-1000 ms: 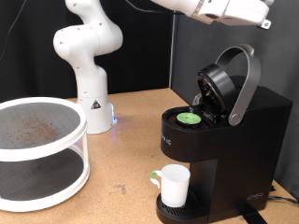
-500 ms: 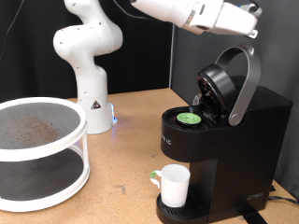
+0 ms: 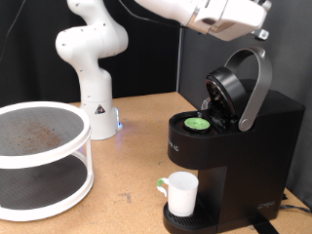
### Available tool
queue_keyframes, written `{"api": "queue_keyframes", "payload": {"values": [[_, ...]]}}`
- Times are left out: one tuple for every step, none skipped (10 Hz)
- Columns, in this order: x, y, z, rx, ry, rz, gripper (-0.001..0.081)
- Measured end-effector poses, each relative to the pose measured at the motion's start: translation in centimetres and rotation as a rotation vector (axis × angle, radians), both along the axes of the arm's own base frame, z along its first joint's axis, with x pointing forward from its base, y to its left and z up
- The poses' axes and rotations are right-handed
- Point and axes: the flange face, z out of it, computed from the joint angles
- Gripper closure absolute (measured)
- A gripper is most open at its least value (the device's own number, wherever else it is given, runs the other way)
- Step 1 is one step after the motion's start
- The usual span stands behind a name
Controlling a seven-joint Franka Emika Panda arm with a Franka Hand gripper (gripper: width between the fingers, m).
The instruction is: Make a cup of coffee with the keurig machine
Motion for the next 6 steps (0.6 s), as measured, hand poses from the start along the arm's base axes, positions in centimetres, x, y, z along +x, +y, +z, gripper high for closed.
{"api": "queue_keyframes", "payload": {"values": [[0.6,0.3,0.5,-0.029,-0.010,0.023,0.0806],[1.1,0.6,1.1,-0.071,0.015,0.059,0.0806],[1.4,0.8,1.6,-0.104,0.035,0.086,0.0806],[1.6,0.7,1.9,-0.122,0.061,0.099,0.0806],[1.7,0.5,2.1,-0.140,0.084,0.106,0.0806],[1.9,-0.1,2.0,-0.159,0.096,0.112,0.0806]]}}
